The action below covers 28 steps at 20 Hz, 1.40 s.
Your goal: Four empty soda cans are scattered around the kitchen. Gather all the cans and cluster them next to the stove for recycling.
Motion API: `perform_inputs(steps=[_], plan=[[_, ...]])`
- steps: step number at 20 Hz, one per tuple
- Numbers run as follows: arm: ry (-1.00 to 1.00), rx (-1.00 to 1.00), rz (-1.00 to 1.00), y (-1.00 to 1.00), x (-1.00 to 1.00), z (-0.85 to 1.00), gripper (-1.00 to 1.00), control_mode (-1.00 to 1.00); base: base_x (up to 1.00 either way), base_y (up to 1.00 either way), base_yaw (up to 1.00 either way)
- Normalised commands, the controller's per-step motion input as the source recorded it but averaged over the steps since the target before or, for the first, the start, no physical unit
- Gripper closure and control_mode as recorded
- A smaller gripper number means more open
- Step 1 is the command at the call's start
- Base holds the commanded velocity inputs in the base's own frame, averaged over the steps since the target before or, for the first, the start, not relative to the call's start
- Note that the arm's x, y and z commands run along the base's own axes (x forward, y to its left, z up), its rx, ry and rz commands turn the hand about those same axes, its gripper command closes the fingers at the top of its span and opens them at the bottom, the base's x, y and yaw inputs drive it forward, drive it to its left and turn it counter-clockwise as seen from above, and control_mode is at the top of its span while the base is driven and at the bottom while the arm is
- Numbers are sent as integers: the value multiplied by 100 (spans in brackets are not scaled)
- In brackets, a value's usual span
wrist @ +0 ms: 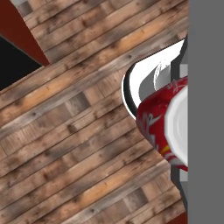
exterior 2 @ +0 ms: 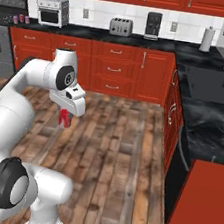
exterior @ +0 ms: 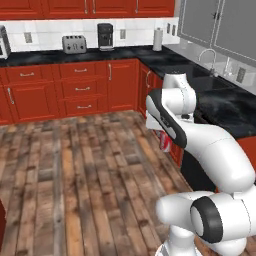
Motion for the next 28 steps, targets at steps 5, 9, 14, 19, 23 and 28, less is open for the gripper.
perform_inputs(steps=[5,9,14,19,23,28], plan=[[0,0,0,0,0,0,100,100,65,0,1],[0,0,0,0,0,0,100,100,70,0,0],[0,0,0,0,0,0,100,100,75,0,1],[0,0,0,0,0,0,100,100,75,0,3],[0,0,0,0,0,0,100,100,75,0,3],[0,0,0,0,0,0,100,100,63,10,2]])
